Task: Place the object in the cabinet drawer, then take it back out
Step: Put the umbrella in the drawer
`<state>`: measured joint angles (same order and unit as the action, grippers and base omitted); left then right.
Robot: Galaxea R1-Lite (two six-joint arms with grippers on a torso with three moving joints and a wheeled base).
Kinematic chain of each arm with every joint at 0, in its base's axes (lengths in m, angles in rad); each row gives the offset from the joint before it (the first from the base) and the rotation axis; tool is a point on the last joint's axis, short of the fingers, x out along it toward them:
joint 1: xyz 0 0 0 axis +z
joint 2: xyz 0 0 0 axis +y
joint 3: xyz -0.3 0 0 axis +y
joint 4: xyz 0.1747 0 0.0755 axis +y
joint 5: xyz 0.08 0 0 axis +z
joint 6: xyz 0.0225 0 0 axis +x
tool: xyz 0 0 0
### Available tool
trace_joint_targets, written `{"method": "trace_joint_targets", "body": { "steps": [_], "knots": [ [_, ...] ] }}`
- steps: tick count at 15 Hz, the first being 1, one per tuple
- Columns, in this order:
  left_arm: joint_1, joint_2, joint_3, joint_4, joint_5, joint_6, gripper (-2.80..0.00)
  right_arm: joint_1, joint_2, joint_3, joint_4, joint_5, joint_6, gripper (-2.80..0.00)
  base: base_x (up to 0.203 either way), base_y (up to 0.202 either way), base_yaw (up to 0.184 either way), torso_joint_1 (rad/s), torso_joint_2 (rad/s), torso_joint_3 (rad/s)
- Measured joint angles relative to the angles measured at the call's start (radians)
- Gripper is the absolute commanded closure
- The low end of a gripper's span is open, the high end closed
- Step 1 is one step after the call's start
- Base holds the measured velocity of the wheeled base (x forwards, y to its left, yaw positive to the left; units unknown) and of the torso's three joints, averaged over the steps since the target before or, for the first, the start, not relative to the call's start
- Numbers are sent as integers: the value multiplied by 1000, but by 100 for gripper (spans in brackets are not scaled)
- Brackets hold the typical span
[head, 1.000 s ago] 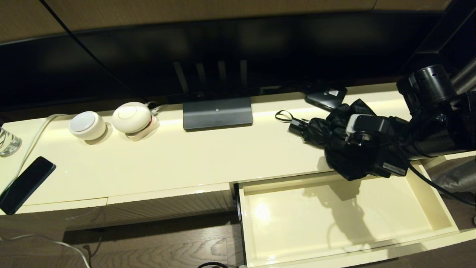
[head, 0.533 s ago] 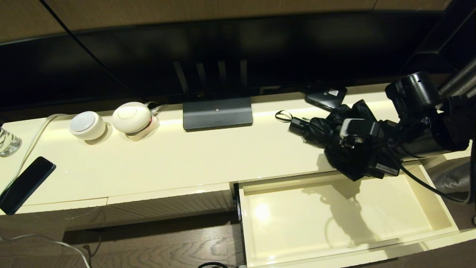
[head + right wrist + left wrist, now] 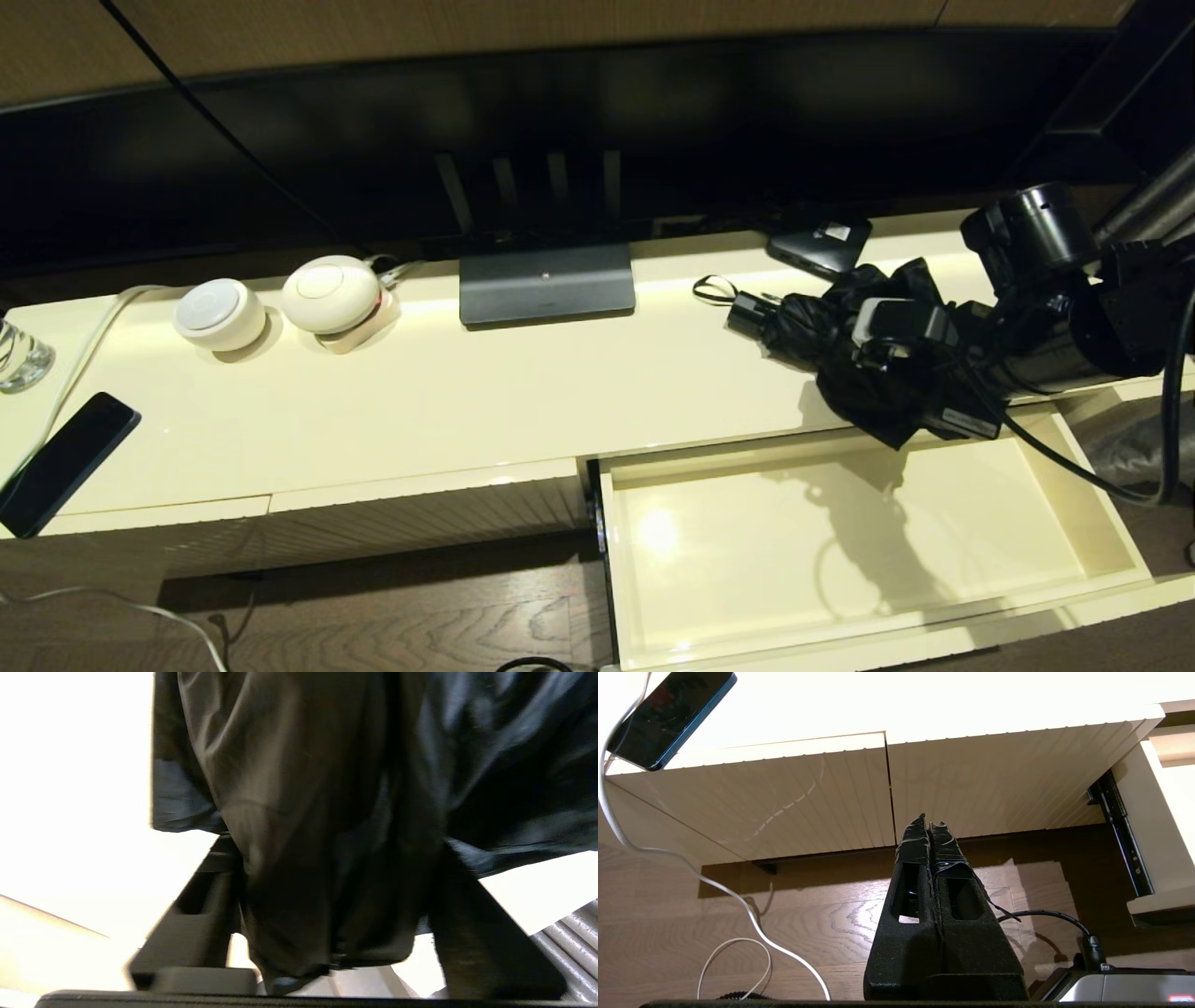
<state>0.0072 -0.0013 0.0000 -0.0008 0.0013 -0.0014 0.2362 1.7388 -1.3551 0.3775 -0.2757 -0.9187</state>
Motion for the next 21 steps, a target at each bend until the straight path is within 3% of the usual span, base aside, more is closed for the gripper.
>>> {"method": "trace_joint_targets", "body": {
  "steps": [12, 21],
  "knots": [
    [0, 0, 0, 0, 0, 0, 0, 1, -36, 47, -55, 6, -7, 0, 0, 0, 0, 0, 0, 0],
    [0, 0, 0, 0, 0, 0, 0, 2, -224, 127, -99, 74, -129, 0, 0, 0, 0, 0, 0, 0]
  ]
}}
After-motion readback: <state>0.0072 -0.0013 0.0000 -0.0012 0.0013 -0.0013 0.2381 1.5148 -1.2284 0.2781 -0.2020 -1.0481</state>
